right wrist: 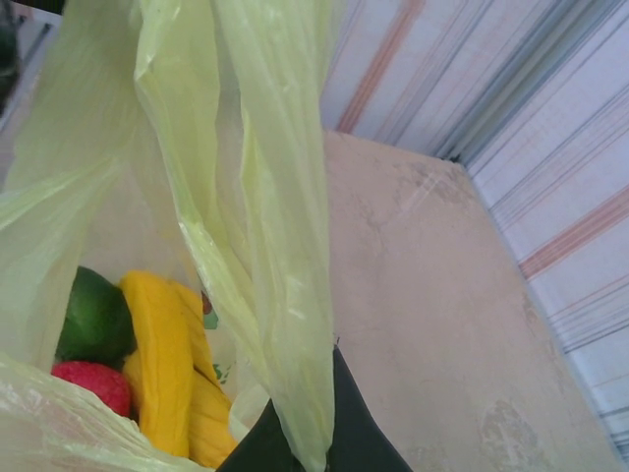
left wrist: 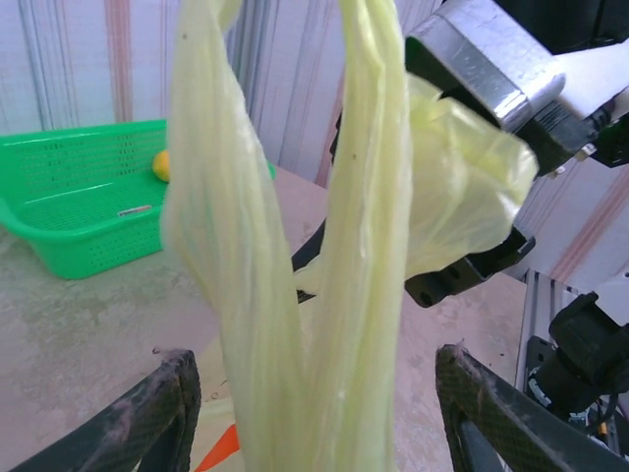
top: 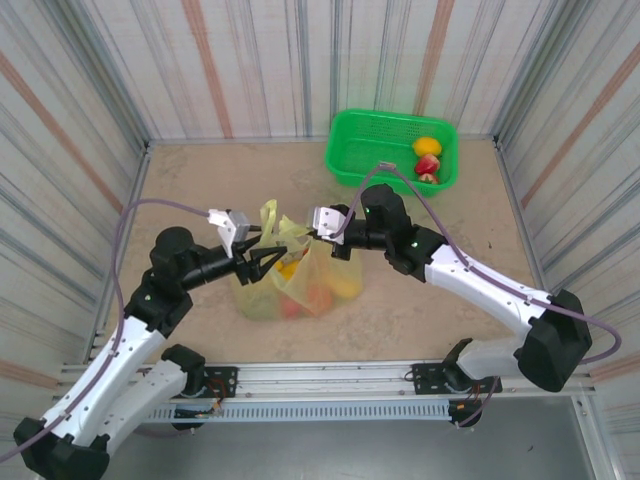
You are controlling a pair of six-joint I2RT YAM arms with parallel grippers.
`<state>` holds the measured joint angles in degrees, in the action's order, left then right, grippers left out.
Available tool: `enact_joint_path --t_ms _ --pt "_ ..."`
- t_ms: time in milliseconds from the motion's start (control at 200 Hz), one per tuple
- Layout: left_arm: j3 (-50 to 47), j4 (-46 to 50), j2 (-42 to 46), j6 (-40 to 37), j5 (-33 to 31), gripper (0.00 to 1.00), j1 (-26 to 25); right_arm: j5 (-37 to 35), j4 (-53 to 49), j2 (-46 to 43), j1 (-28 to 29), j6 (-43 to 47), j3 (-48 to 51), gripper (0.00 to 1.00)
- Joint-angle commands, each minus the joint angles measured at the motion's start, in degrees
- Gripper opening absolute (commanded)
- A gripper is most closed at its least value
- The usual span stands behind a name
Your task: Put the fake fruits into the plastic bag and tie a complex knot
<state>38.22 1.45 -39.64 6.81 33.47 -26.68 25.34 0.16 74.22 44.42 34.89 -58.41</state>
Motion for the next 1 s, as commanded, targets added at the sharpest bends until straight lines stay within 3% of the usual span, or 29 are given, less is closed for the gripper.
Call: enact_joint_path --t_ms 0,160,366,506,631,766,997 --pt "-1.8 0.7 3.0 0.7 -3.2 0.63 0.0 1.6 1.2 -1.6 0.0 -1.2 0.7 0.0" --pt "-4.7 -0.7 7.8 2.4 -4.3 0.53 0.0 0.9 1.5 -1.9 -0.1 -1.7 1.0 0.0" --pt "-6.2 2.1 12.3 2.4 -5.6 0.59 0.1 2.9 2.0 -2.9 -0.6 -2.4 1.6 0.0" --pt "-6.2 2.7 13.1 2.2 -9.6 0.41 0.1 4.6 1.5 -2.7 0.2 -1.7 1.5 0.0" --pt "-6.7 1.4 12.3 1.8 -8.8 0.27 0.1 4.0 0.3 -2.2 1.9 -0.2 0.6 0.0" --pt "-6.5 0.3 9.9 1.9 -6.8 0.17 0.1 0.6 -2.5 -0.2 4.8 2.3 -1.8 0.0" --pt "-5.0 1.0 7.6 0.8 -6.6 0.15 0.1 -9.6 -7.1 3.8 9.2 6.7 -5.3 0.0"
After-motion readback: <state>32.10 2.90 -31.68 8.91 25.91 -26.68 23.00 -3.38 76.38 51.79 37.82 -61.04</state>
